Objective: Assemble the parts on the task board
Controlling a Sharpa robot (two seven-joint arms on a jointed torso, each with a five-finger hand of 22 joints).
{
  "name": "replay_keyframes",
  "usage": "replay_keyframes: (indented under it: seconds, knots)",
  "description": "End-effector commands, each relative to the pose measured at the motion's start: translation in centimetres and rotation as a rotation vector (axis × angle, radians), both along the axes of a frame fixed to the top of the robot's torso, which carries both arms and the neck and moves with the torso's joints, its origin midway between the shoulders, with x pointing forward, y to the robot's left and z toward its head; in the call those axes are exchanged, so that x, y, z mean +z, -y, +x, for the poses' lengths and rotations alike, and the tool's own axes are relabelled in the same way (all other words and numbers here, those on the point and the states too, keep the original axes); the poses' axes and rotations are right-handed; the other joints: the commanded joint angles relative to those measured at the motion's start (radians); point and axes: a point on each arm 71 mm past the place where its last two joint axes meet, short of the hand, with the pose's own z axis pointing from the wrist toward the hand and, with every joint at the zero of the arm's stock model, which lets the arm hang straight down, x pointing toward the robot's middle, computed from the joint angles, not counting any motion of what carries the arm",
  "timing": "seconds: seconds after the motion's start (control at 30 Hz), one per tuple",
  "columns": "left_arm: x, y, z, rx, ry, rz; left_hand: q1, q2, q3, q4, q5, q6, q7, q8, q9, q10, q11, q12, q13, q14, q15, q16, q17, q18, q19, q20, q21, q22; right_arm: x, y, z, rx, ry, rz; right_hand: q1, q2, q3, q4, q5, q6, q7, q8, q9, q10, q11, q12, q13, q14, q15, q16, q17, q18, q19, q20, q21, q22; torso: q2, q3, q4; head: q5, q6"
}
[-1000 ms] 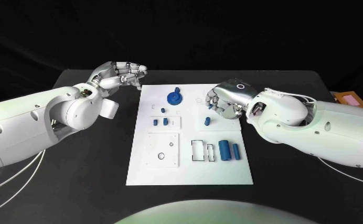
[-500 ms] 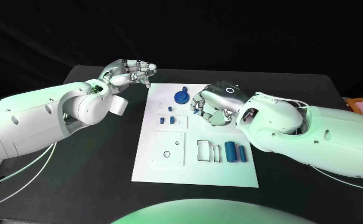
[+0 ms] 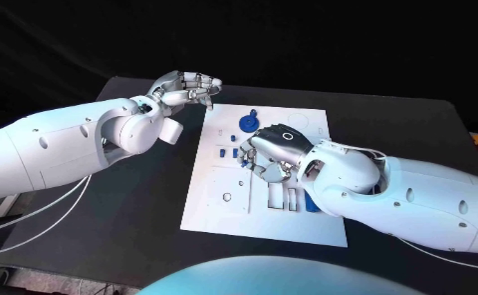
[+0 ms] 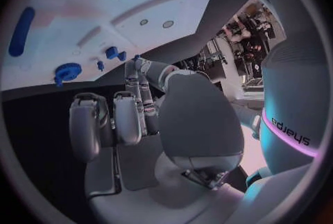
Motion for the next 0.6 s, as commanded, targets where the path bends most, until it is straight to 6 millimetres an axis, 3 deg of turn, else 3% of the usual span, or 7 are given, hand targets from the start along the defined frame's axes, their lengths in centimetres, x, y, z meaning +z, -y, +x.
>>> replay_keyframes:
  seconds: [0.03,0.23,0.6]
  knots:
    - [0.1,0.4,-0.1,-0.017,-0.002,-0.016,0.007,0.004,-0.002,-0.002,0.006,-0.011,0.008,-0.006,-0.001,-0.011,0.0,-0.002,-0.001,-0.003,0.002,-0.004,-0.002,0.011,-0.003,0.008,-0.006,-0.001,-0.7,-0.3,-0.2,0.013,-0.011,0.01,-0.006,0.007,0.0,-0.005,0.004,-0.002,0.004,0.007,0.001,0.007,-0.011,-0.004,0.001,0.037,-0.005,-0.004,-0.002,-0.013,0.038,-0.005,-0.006,0.203,0.001,0.0006,0.0007,0.013,-0.009]
    - [0.1,0.5,-0.1,-0.019,-0.002,-0.016,0.007,0.005,-0.003,-0.002,0.006,-0.012,0.009,-0.006,-0.002,-0.012,0.0,-0.001,-0.001,-0.003,0.002,-0.003,-0.002,0.011,-0.003,0.008,-0.007,-0.002,-1.7,-0.6,-0.6,0.018,-0.033,0.007,-0.007,0.007,0.0,-0.006,0.005,-0.003,0.004,0.006,0.001,0.007,-0.01,-0.005,0.001,0.037,-0.005,-0.004,-0.001,-0.013,0.038,-0.004,-0.005,0.203,0.0,0.0016,0.0002,0.024,-0.02]
    - [0.1,0.5,-0.1,-0.019,-0.003,-0.016,0.006,0.005,-0.004,-0.002,0.006,-0.013,0.01,-0.007,-0.002,-0.013,0.001,-0.001,-0.001,-0.003,0.002,-0.003,-0.002,0.011,-0.003,0.008,-0.007,-0.002,-2.8,-0.6,-0.9,0.014,-0.066,-0.003,-0.007,0.007,0.0,-0.007,0.007,-0.005,0.005,0.005,0.002,0.006,-0.01,-0.007,0.001,0.037,-0.004,-0.003,0.0,-0.014,0.039,-0.004,-0.003,0.204,0.0,0.0016,-0.0005,0.029,-0.028]
